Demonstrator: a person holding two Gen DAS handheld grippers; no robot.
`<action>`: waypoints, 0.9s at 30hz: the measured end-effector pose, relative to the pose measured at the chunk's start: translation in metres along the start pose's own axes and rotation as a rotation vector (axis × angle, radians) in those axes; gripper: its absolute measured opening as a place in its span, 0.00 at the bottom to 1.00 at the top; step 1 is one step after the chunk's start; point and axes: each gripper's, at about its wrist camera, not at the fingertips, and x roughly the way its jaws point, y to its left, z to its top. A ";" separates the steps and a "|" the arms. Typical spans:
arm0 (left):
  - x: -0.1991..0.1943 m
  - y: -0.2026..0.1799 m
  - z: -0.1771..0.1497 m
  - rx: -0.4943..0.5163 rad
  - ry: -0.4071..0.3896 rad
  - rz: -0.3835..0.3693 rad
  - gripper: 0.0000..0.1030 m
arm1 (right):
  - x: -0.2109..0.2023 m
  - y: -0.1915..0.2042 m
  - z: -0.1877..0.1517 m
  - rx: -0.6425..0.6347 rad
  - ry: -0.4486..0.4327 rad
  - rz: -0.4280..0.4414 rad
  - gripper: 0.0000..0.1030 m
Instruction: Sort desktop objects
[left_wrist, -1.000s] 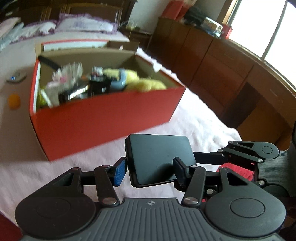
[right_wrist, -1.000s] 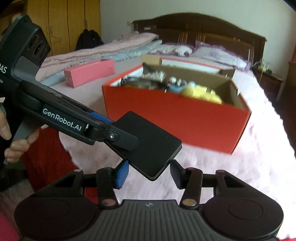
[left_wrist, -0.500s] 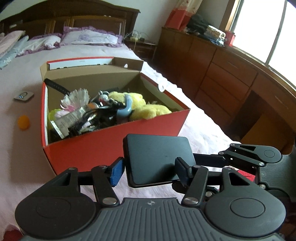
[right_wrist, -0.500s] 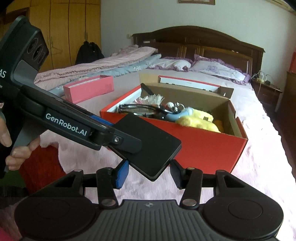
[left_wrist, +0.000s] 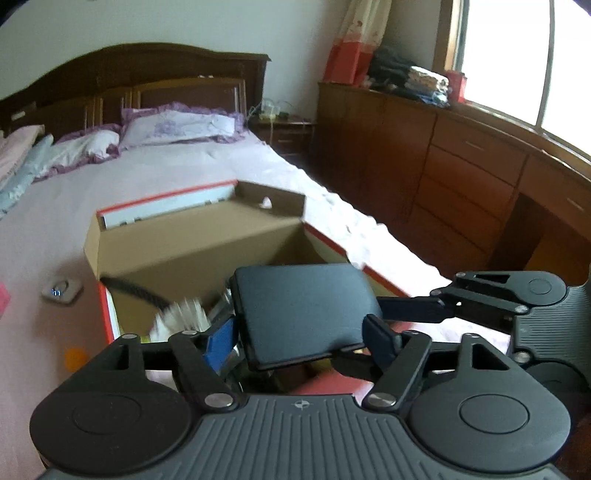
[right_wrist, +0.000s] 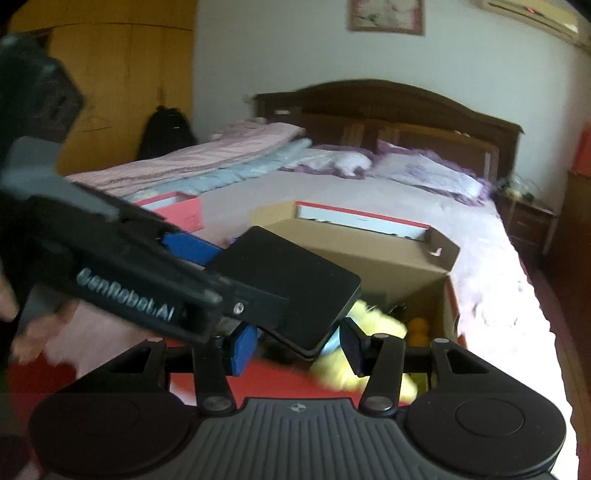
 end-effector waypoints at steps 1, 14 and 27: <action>0.003 0.002 0.005 -0.014 -0.008 0.034 0.88 | 0.011 -0.005 0.009 0.037 0.009 -0.030 0.51; -0.010 0.007 -0.018 -0.193 0.000 0.246 1.00 | 0.005 -0.012 -0.002 0.259 0.068 -0.177 0.68; -0.050 -0.022 -0.048 -0.180 0.071 0.468 1.00 | -0.040 0.019 -0.037 0.253 0.179 -0.153 0.82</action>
